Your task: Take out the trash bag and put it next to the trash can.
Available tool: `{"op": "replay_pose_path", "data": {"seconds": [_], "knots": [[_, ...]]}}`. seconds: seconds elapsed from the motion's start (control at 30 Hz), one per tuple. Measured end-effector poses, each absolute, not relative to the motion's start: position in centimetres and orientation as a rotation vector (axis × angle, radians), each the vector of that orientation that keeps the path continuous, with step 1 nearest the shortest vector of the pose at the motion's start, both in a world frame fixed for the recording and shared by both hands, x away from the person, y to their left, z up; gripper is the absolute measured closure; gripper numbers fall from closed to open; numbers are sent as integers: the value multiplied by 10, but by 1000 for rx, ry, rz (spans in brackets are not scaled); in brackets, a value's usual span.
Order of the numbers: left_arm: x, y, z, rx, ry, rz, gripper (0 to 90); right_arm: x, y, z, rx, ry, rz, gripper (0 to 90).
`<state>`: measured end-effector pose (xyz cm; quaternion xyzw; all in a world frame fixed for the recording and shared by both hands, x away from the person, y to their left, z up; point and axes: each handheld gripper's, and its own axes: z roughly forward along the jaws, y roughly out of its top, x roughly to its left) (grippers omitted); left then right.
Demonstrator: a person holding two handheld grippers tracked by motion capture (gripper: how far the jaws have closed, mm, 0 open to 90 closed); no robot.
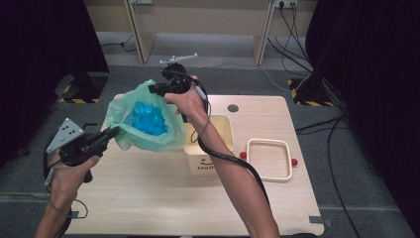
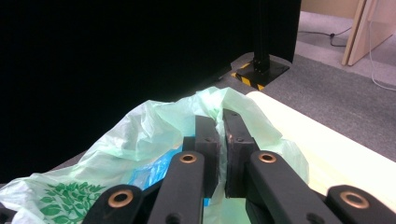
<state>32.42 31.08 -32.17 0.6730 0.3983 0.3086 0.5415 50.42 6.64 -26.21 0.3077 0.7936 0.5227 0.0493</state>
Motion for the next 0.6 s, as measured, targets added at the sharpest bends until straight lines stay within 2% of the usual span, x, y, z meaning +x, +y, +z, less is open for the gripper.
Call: {"op": "replay_pose_path", "data": {"seconds": [0.33,0.6], "knots": [[328,310,-320,1573,946,724,891,504,69,-262,930,2428,1587,865],[333,307,-339,1608,975,688,890,511,66,-287,984,2456,1533,863]]}}
